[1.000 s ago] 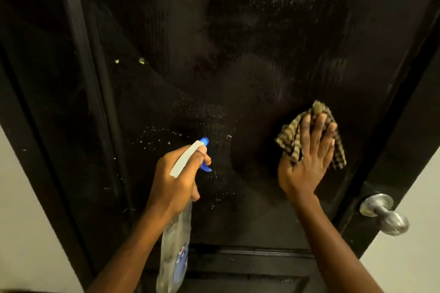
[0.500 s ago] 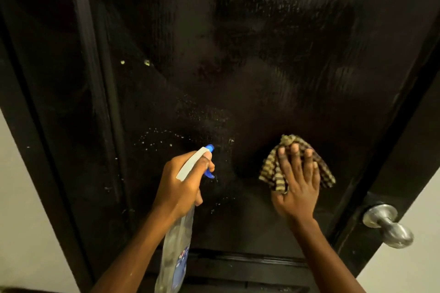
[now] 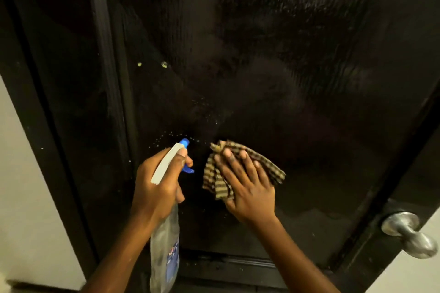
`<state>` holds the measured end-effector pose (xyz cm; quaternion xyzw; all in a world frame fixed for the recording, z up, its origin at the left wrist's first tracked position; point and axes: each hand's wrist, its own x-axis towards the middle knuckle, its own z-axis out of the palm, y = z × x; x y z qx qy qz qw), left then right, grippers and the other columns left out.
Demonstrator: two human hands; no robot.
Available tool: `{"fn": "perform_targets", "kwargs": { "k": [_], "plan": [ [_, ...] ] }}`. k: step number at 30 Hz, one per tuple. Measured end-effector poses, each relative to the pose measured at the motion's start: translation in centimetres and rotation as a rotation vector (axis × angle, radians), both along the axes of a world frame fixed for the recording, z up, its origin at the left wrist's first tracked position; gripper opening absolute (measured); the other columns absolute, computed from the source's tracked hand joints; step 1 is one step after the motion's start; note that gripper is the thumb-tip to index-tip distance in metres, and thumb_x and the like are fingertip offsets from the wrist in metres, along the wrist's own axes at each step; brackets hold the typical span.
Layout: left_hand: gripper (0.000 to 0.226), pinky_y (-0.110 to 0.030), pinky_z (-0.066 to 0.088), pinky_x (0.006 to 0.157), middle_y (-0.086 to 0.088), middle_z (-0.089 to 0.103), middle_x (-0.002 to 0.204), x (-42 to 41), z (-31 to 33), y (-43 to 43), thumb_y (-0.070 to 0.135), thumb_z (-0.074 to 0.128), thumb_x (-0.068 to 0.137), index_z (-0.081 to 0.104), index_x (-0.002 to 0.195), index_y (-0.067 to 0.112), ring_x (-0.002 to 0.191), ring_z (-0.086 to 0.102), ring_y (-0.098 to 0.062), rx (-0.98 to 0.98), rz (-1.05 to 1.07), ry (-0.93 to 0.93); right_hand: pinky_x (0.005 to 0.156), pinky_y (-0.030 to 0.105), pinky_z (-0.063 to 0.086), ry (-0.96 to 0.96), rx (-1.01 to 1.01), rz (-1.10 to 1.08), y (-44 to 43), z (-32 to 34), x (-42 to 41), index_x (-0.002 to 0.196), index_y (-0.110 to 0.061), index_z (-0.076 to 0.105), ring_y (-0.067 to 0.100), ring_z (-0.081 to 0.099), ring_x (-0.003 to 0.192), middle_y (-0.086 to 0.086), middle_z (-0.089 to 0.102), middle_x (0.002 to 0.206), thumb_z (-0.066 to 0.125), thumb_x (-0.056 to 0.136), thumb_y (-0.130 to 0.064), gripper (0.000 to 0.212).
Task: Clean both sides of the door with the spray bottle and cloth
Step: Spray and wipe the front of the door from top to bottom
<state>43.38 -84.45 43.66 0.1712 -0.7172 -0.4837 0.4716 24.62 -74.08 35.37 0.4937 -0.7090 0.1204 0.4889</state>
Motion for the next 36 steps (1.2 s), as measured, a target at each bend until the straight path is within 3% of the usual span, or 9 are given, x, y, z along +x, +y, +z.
{"fn": "perform_targets", "kwargs": {
  "k": [4,9,11,18,22,26,29,32,36],
  "plan": [
    [0.039,-0.04,0.046,0.041,0.001,0.062,0.05,0.5,0.1,-0.6,0.04,0.046,0.094,0.069,0.084,0.01,0.033,0.052,-0.025,-0.014,-0.026,-0.018,0.123,0.032,0.004,-0.052,-0.15,-0.099,3.9,-2.3,-2.5,0.161,-0.036,0.012,0.014,0.002,0.156,-0.013,0.001,0.169,0.034,0.096,-0.046,0.069],
    [0.04,-0.037,0.046,0.041,0.002,0.062,0.049,1.0,0.3,-1.2,0.041,0.046,0.096,0.069,0.085,0.009,0.032,0.052,-0.023,-0.019,-0.08,-0.042,0.125,0.037,-0.004,-0.337,-0.58,-0.136,1.5,5.7,-1.3,0.161,-0.031,0.007,0.018,-0.008,0.155,-0.005,-0.004,0.168,0.039,0.09,-0.035,0.078],
    [0.042,-0.035,0.046,0.042,0.003,0.062,0.049,1.1,0.4,-1.4,0.042,0.047,0.098,0.069,0.086,0.008,0.032,0.052,-0.021,-0.015,-0.088,-0.048,0.125,0.039,-0.004,-0.376,-0.633,-0.139,-0.6,8.4,0.1,0.162,-0.024,0.008,0.02,-0.009,0.154,0.001,0.002,0.167,0.039,0.092,-0.036,0.077],
    [0.035,-0.029,0.046,0.042,0.007,0.063,0.052,1.5,0.8,-2.2,0.039,0.048,0.098,0.069,0.09,0.012,0.033,0.052,-0.017,-0.044,-0.111,-0.065,0.125,0.032,0.003,-0.031,-0.079,-0.055,-1.8,-0.8,1.3,0.161,-0.031,0.014,0.017,0.003,0.156,-0.009,0.0,0.17,0.035,0.095,-0.049,0.072],
    [0.041,-0.031,0.042,0.041,0.011,0.06,0.047,1.5,1.3,-2.2,0.044,0.05,0.095,0.069,0.086,0.009,0.031,0.048,-0.017,-0.02,-0.156,-0.106,0.124,0.032,0.005,-0.135,-0.18,-0.096,1.1,-2.4,-0.1,0.16,-0.037,0.012,0.015,0.003,0.156,-0.013,0.002,0.169,0.019,0.104,-0.046,0.058],
    [0.047,-0.035,0.043,0.041,0.008,0.059,0.047,2.0,1.1,-2.6,0.048,0.048,0.094,0.066,0.081,0.007,0.031,0.048,-0.017,-0.006,-0.171,-0.128,0.125,0.037,0.001,-0.307,-0.514,-0.11,-0.8,4.6,0.6,0.161,-0.035,0.008,0.017,-0.004,0.156,-0.01,-0.002,0.169,0.036,0.09,-0.039,0.076],
    [0.043,-0.034,0.043,0.042,0.006,0.06,0.049,3.0,1.1,-3.3,0.043,0.047,0.094,0.066,0.082,0.007,0.032,0.049,-0.017,0.016,-0.16,-0.086,0.125,0.039,0.002,-0.337,-0.622,-0.1,-4.0,10.2,2.8,0.161,-0.024,0.015,0.017,-0.006,0.155,-0.003,0.005,0.166,0.037,0.094,-0.039,0.072],
    [0.042,-0.032,0.045,0.042,0.004,0.063,0.05,4.2,1.0,-4.3,0.043,0.045,0.093,0.067,0.086,0.007,0.033,0.05,-0.016,0.033,-0.107,-0.034,0.125,0.039,0.006,-0.193,-0.455,-0.078,-7.4,11.5,5.1,0.159,-0.023,0.024,0.02,-0.001,0.155,0.0,0.011,0.166,0.033,0.097,-0.048,0.067],
    [0.04,-0.03,0.047,0.042,0.003,0.063,0.052,5.5,1.0,-5.7,0.043,0.047,0.096,0.067,0.087,0.01,0.034,0.052,-0.018,0.014,-0.063,0.007,0.125,0.035,0.004,-0.052,-0.163,-0.056,-8.9,5.2,6.3,0.158,-0.028,0.026,0.019,0.002,0.156,-0.005,0.005,0.168,0.036,0.096,-0.048,0.066]
  ]
}}
